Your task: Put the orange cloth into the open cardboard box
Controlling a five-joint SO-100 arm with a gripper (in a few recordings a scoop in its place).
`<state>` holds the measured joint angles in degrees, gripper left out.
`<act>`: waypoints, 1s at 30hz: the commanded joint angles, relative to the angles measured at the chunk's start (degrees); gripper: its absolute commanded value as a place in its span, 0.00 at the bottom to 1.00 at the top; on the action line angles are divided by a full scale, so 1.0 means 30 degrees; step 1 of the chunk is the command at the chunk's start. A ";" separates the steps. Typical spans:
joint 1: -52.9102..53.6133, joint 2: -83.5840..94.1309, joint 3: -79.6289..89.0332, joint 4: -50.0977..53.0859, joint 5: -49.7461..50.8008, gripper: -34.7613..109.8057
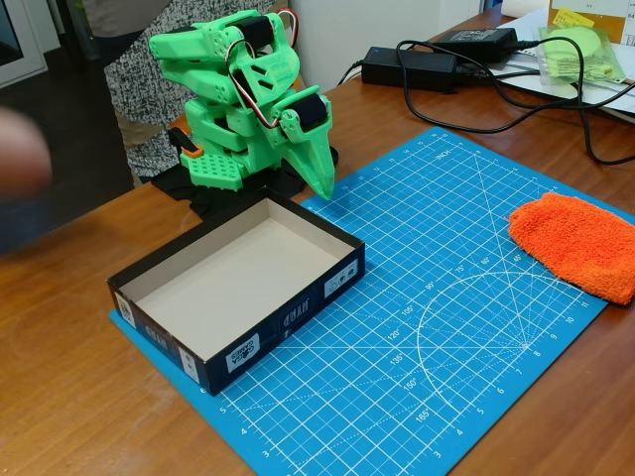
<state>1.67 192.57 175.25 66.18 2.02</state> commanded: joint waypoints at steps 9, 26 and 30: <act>0.0352 0.0264 0.0088 0.0000 0.0176 0.24; 0.0469 0.0264 0.0088 0.0000 0.0264 0.24; 0.0498 0.0264 0.0088 0.0000 0.0264 0.24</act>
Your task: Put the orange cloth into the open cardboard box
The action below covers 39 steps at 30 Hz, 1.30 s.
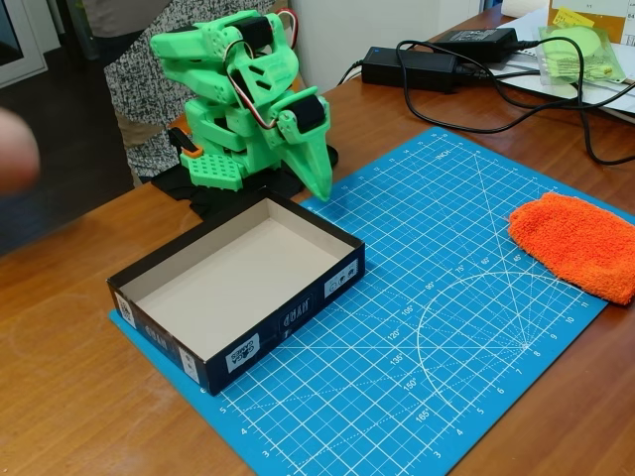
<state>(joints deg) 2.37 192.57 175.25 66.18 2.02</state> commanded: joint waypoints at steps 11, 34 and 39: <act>0.0293 0.0264 0.0088 0.0000 0.0264 0.24; 0.0322 0.0264 0.0088 0.0000 0.0322 0.24; 0.0703 0.0264 0.0088 -0.0205 0.0381 0.28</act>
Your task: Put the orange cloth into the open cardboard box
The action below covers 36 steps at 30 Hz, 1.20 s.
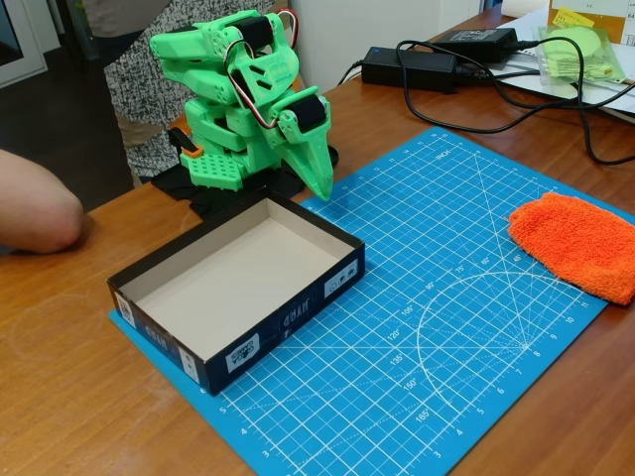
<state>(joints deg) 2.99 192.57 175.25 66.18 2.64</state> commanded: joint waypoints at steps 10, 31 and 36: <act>0.2285 -0.1758 -0.5391 -0.0381 -0.2021 0.35; -0.3281 -4.3389 -4.5996 0.9551 -1.7021 0.57; -0.4482 -4.8516 -4.9863 0.9551 -1.8164 0.58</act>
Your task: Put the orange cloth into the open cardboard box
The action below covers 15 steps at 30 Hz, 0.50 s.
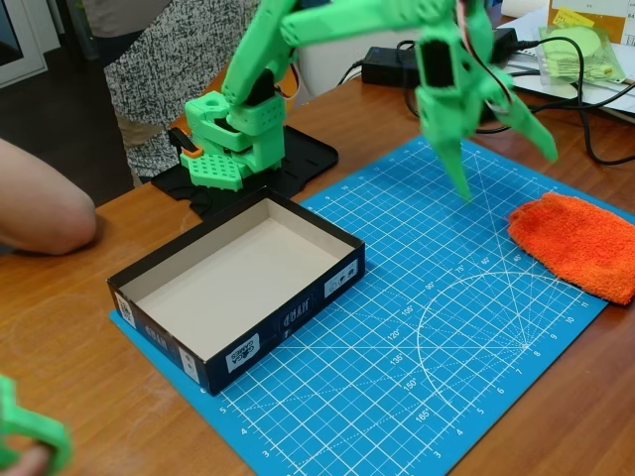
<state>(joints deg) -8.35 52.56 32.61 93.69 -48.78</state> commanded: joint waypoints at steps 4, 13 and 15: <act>-0.1904 -0.4629 -0.4570 0.0381 -0.2168 0.58; -0.3779 -0.8350 -0.8789 -0.1553 -0.2959 0.58; -0.3838 -0.8467 -0.8467 -0.2490 -0.2930 0.58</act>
<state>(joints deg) -18.90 26.54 8.35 88.95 -56.95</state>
